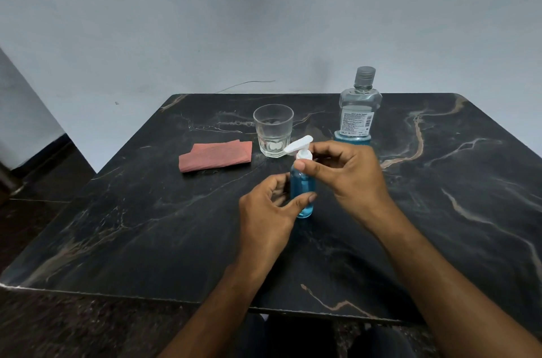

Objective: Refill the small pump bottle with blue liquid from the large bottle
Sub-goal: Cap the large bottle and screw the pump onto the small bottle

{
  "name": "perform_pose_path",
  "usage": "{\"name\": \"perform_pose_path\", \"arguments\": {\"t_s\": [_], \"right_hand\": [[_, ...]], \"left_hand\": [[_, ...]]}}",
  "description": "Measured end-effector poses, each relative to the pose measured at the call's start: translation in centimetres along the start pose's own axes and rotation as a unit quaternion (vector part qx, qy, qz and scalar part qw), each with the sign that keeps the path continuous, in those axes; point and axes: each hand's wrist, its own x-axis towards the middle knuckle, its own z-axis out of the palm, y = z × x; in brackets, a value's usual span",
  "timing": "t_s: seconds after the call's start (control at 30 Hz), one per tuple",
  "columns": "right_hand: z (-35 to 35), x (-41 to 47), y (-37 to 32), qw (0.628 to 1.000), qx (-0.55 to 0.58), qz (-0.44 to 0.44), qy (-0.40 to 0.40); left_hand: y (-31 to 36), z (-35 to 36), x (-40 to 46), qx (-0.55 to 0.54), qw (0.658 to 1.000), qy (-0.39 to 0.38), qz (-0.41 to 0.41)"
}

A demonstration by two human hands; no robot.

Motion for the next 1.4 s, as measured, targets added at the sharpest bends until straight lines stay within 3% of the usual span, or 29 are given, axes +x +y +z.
{"name": "perform_pose_path", "arguments": {"t_s": [0.17,0.37,0.63,0.87,1.17,1.4], "right_hand": [[0.9,-0.1,0.2,0.999,0.017,0.014,0.03],[-0.7,0.0,-0.4,0.995,-0.061,-0.036,-0.073],[0.8,-0.3,0.5,0.998,-0.051,-0.009,0.044],[0.0,-0.5,0.3,0.997,-0.073,-0.015,-0.032],[1.4,-1.3,0.7,0.992,-0.095,-0.045,0.071],[0.8,-1.2,-0.2,0.997,-0.08,0.011,0.021]], "left_hand": [[0.2,-0.2,0.0,0.0,1.0,-0.002,0.003],[0.3,0.1,-0.1,-0.015,1.0,-0.002,0.0],[0.3,0.0,-0.3,0.023,0.999,-0.002,0.023],[0.3,-0.1,-0.2,0.034,0.999,-0.001,0.026],[0.2,0.2,-0.1,0.077,0.996,0.007,0.043],[-0.2,-0.1,-0.1,0.054,0.998,-0.01,0.04]]}}
